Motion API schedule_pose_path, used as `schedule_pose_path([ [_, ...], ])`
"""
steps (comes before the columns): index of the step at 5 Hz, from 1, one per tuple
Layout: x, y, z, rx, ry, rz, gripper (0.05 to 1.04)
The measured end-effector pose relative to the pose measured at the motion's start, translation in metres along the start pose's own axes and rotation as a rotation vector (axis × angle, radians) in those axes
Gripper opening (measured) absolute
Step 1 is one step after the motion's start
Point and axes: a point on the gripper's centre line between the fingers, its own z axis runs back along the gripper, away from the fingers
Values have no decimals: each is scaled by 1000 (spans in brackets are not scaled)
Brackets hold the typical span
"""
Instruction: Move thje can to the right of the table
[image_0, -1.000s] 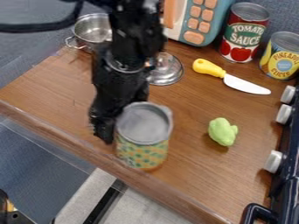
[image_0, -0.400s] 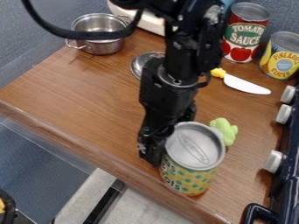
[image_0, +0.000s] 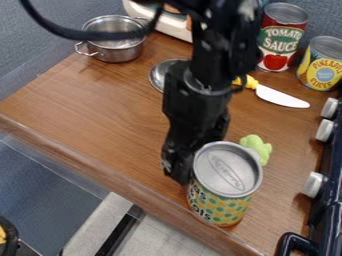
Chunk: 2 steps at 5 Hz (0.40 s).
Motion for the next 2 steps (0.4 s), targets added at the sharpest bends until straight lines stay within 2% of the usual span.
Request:
schedule_pose_path([
  [1,14,-1,23,-72,-23,41,1001],
  [2,29,0,53,-179,-36,82,1001],
])
